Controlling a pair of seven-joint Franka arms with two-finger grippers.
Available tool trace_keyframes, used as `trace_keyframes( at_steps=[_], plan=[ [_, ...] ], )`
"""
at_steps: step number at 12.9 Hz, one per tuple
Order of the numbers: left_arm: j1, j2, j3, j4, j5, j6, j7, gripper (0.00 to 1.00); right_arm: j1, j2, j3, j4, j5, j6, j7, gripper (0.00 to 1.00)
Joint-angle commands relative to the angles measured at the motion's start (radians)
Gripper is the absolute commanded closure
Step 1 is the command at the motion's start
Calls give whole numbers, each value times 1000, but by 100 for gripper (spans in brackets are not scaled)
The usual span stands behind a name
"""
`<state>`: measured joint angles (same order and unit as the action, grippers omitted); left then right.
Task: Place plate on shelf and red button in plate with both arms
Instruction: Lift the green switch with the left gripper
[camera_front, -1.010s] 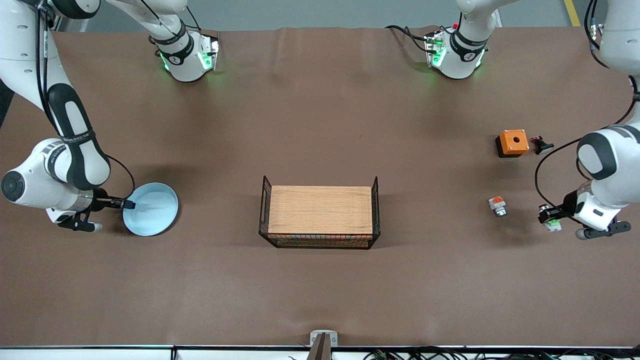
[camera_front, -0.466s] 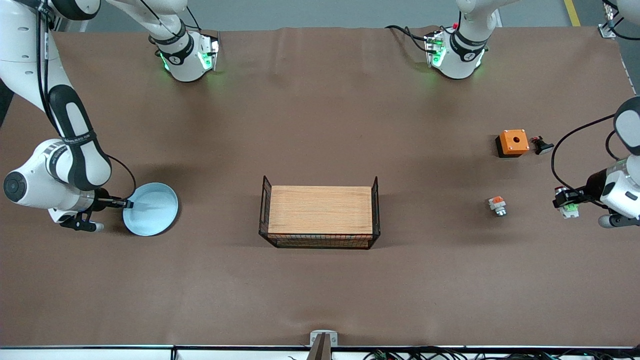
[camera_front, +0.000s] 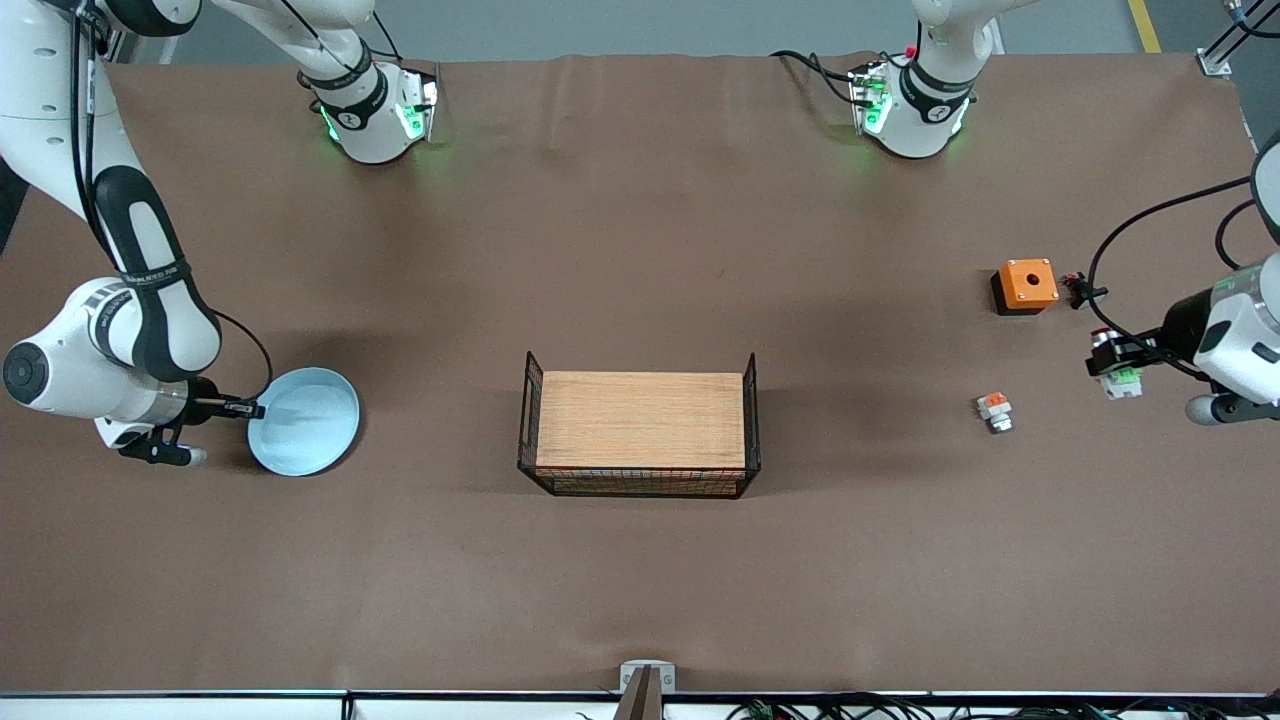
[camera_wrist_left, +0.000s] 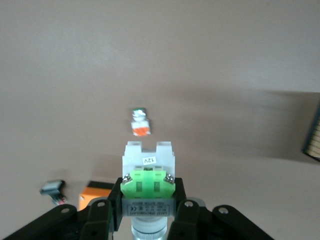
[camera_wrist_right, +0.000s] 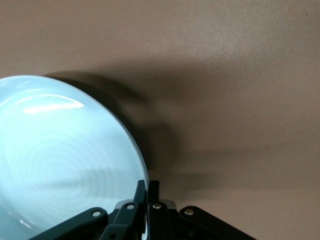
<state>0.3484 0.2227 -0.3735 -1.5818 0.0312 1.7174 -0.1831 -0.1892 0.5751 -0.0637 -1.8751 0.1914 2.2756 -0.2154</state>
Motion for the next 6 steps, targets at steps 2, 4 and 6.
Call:
trace_keyframes(
  at_steps=[2,4,6],
  plan=[
    [9,-3,-86,39,3,-48,-133,100,8,-121,18,5,89,-172,14,100],
    [9,-3,-119,59,3,-58,-177,100,42,-185,12,16,86,-264,120,99],
    [9,-2,-151,80,3,-71,-231,100,63,-269,12,13,82,-365,221,99]
  ],
)
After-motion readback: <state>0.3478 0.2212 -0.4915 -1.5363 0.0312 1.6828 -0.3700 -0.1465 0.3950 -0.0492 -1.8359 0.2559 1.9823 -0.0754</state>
